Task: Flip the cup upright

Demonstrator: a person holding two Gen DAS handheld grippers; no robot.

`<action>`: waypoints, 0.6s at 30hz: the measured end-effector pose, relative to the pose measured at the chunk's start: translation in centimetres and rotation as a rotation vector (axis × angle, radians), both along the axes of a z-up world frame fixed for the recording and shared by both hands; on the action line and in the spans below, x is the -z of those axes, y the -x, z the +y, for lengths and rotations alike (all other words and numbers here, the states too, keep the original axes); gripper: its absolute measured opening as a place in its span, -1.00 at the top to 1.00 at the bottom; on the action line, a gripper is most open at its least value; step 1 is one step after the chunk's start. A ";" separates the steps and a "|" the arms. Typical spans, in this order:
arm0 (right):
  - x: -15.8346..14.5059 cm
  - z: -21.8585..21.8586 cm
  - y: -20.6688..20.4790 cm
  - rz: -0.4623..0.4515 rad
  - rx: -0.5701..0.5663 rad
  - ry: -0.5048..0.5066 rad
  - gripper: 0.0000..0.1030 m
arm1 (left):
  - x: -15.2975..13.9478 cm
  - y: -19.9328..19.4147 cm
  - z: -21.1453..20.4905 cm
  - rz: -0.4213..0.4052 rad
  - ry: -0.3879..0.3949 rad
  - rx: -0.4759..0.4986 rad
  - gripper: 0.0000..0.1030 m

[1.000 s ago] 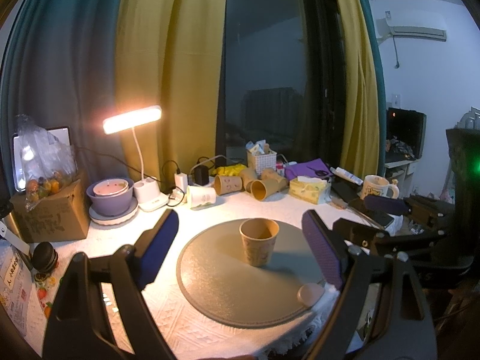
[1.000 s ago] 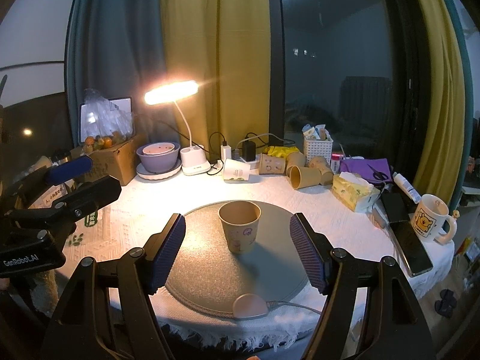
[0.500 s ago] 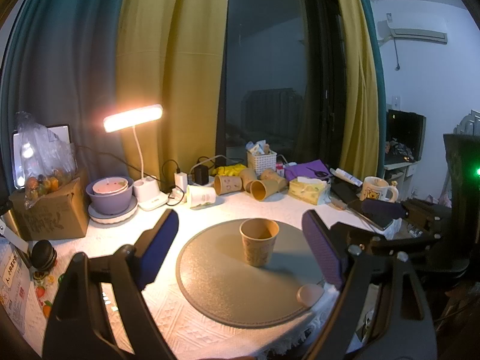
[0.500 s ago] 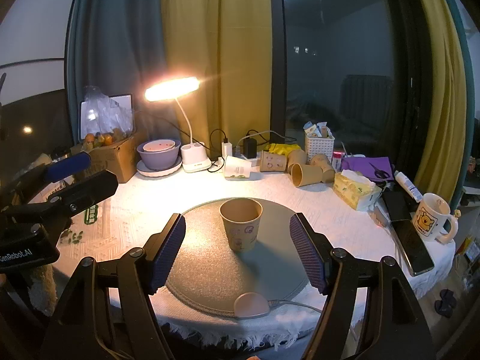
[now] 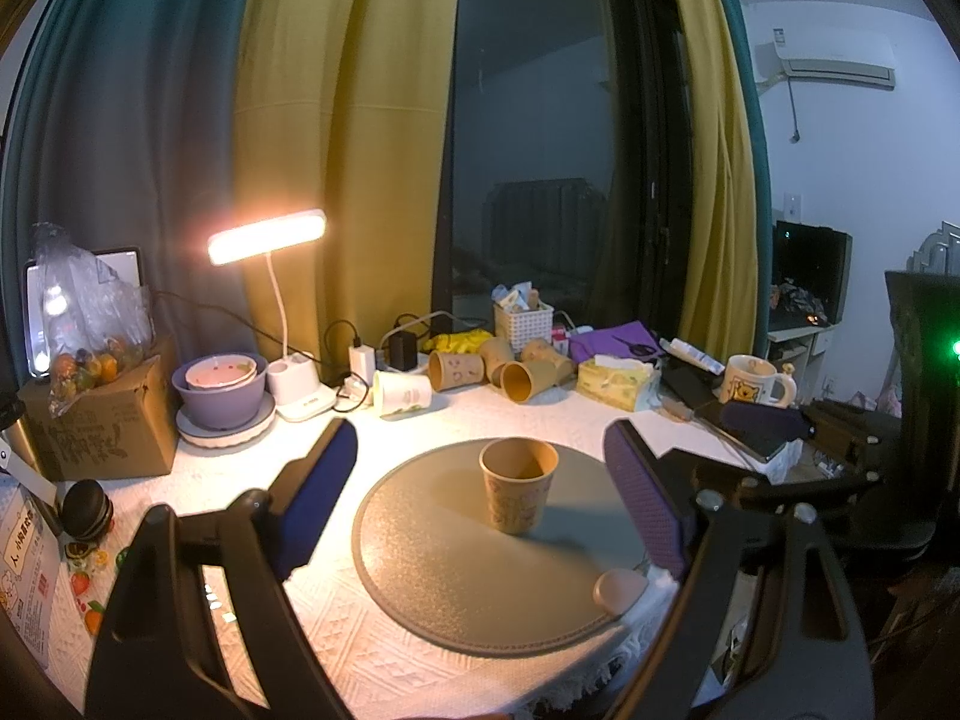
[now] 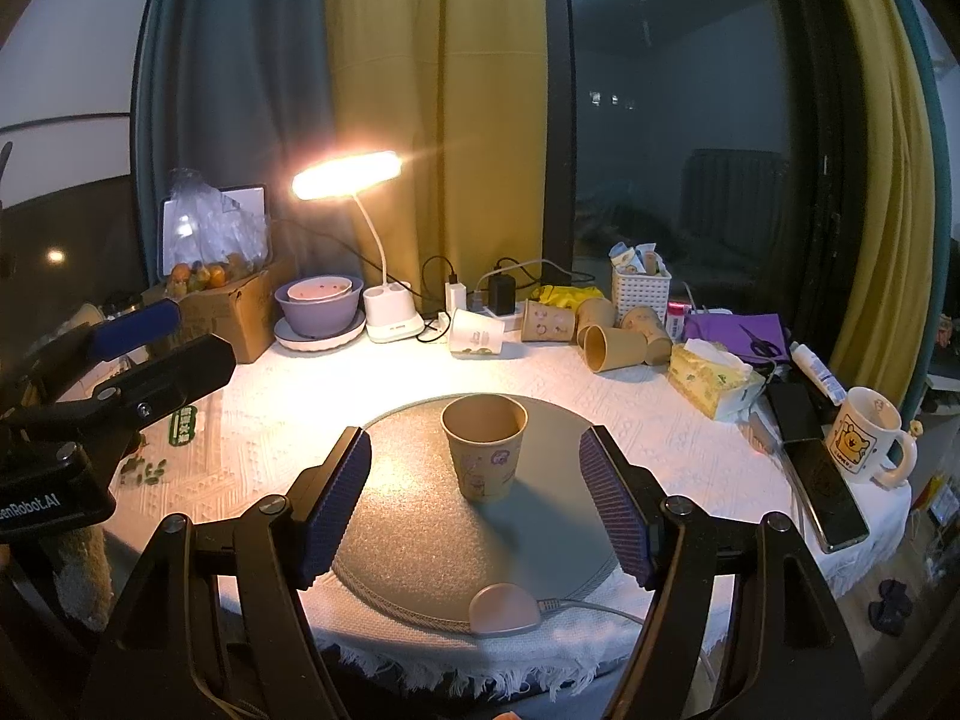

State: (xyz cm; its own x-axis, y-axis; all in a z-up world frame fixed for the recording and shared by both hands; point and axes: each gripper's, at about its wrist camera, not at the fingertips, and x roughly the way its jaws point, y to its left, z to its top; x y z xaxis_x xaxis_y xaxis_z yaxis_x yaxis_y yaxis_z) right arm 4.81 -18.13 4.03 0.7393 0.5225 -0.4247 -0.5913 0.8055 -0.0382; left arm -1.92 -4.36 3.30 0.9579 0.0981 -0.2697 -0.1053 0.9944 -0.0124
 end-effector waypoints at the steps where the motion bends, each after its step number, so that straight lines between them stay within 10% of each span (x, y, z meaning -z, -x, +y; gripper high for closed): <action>1: 0.1 0.0 0.1 0.000 -0.001 0.000 -0.46 | 0.0 0.0 0.0 0.000 -0.001 -0.001 -0.66; 18: 0.1 0.1 0.0 0.001 0.000 0.003 -0.46 | 0.1 0.2 -0.7 -0.007 0.005 0.015 -0.66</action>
